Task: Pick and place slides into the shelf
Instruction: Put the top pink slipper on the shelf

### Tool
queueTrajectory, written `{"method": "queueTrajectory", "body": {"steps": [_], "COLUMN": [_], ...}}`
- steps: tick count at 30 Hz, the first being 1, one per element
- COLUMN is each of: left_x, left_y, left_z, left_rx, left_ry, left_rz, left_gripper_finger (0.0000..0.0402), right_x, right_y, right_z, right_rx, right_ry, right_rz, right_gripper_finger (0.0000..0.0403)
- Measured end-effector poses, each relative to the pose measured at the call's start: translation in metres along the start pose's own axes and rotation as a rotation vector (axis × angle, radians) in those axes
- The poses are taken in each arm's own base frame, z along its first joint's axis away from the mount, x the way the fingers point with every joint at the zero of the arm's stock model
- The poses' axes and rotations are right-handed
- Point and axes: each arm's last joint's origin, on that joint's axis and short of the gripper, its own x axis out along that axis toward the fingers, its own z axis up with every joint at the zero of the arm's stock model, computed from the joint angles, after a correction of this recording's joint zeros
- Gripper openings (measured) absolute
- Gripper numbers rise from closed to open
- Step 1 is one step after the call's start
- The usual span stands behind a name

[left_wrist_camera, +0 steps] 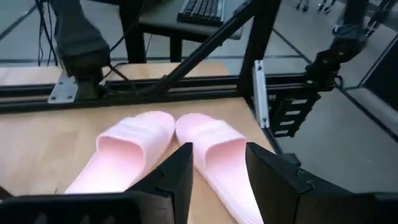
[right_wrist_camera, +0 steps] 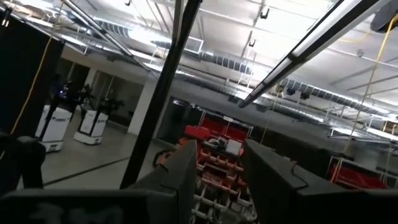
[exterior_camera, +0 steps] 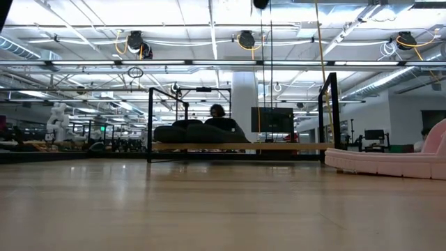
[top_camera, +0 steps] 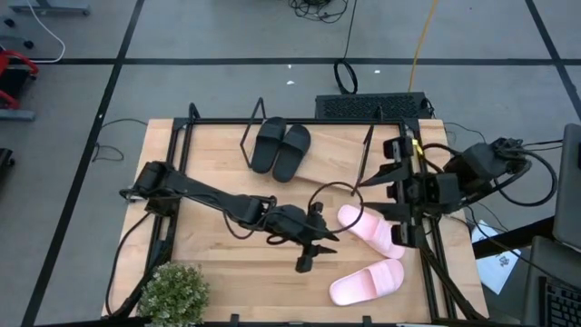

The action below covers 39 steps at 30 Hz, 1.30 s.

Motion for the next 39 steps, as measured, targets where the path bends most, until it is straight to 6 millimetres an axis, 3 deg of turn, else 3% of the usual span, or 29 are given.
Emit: {"method": "queueTrajectory", "body": {"steps": [13,18,24,31,34,39], "left_x": [0.007,0.006,-0.019,-0.048,-0.050,-0.053], "left_y": [0.010,0.011,0.022,0.028,0.028,0.023], "left_z": [0.000,-0.019,-0.025,-0.017,-0.015,-0.011], "left_rx": [0.023,0.017,-0.032,-0.075,-0.089,-0.106], "left_ry": [-0.037,0.144,0.345,0.426,0.415,0.394], "left_rz": [0.021,0.055,0.240,0.316,0.319,0.295], "left_gripper_finger": [0.0147,0.0147,0.0147,0.0147,0.0147,0.0147], "right_x": [-0.002,-0.002,-0.013,-0.049,-0.069,-0.102], "right_y": [0.006,0.010,0.022,0.015,0.007,0.002], "right_z": [-0.006,-0.011,-0.030,-0.026,-0.021,-0.035], "right_rx": [-0.053,0.000,0.086,0.196,0.301,0.507], "right_ry": [0.071,0.111,0.372,0.577,0.639,0.930], "right_rz": [0.053,0.124,0.165,0.063,0.048,-0.031], "right_gripper_finger": [0.0121,0.0121,0.0121,0.0121,0.0121,0.0121]}}
